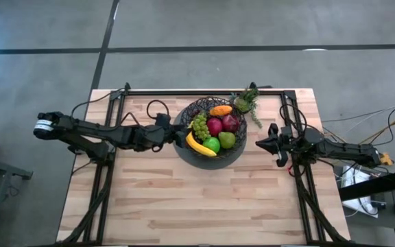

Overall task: Build produce basket
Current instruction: Return to Home Position

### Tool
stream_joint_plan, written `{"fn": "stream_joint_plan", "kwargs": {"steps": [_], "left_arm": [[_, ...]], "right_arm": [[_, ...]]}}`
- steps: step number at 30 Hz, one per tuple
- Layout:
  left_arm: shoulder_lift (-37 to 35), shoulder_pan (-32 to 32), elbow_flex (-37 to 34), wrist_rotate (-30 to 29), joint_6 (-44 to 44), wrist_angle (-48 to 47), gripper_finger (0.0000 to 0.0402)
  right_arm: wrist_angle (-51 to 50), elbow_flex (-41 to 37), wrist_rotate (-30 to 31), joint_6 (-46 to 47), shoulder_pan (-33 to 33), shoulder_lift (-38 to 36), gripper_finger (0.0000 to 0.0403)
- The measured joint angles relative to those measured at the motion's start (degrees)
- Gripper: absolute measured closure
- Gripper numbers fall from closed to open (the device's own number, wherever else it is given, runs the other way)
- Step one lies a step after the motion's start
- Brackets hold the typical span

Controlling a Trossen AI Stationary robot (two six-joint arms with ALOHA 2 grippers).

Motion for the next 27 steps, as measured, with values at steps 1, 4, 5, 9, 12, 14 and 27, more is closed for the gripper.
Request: {"fn": "stream_joint_plan", "kwargs": {"steps": [1,4,5,9,12,14,27], "left_arm": [[-0.05,0.00,0.00,0.03,-0.01,0.08,0.0201],[-0.30,0.00,0.00,0.17,-0.01,0.04,0.0201],[-0.32,0.00,0.00,0.17,0.01,0.14,0.0201],[-0.34,0.00,0.00,0.17,-0.01,0.11,0.0201],[-0.34,0.03,0.00,0.15,-0.01,0.09,0.0201],[-0.34,0.16,0.00,0.15,-0.01,0.09,0.0201],[-0.34,0.44,0.00,0.22,0.42,-0.15,0.0201]], "right_arm": [[0.08,0.00,0.03,0.61,0.65,-0.35,0.0394],[0.07,-0.04,0.17,1.71,3.52,-1.48,0.0394],[0.10,-0.06,0.64,1.74,4.72,-1.86,0.0394],[-3.47,-0.09,8.01,-0.94,9.89,-2.36,0.0394],[-3.12,-0.09,11.14,-5.92,11.92,-1.90,0.0394],[-3.12,-0.09,11.78,-7.41,11.91,-1.90,0.0394],[-3.97,-0.11,6.85,-9.00,11.89,-1.88,0.0394]]}}
